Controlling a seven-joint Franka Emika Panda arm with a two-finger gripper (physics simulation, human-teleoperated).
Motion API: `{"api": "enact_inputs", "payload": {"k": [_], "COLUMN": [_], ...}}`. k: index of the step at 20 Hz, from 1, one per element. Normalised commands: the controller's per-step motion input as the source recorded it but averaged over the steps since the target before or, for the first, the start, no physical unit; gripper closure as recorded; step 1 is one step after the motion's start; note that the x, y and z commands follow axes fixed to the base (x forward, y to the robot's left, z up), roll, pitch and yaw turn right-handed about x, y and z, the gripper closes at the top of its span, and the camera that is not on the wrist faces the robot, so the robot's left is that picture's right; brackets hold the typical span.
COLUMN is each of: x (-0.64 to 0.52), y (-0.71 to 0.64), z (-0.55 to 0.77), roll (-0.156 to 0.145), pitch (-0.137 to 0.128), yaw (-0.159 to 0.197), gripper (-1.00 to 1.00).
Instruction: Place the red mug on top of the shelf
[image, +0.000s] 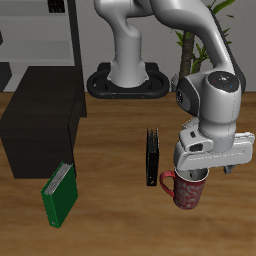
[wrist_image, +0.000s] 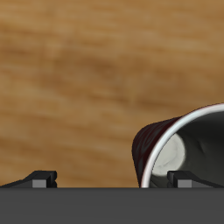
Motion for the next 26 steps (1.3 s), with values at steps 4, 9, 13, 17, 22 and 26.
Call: {"api": "enact_inputs", "payload": {"k": [4,9,13,17,22,26], "x": [0.03,0.01,0.0,-0.04,-0.08,-0.08], "y": [-0.11,-0.14,-0.13,-0.07,-0.1,-0.07], "z": [-0.21,-0.05,0.08,0.33,0.66,0.56], "roll": [-0.012,-0.025,-0.018,0.0,0.004,-0.003], "pitch": [0.038,0.014,-0.016,-0.06,-0.09,-0.061], "yaw": [0.007,-0.008,0.012,0.029,0.017,0.002], "gripper": [1.0,1.0,1.0,1.0,1.0,1.0]}}
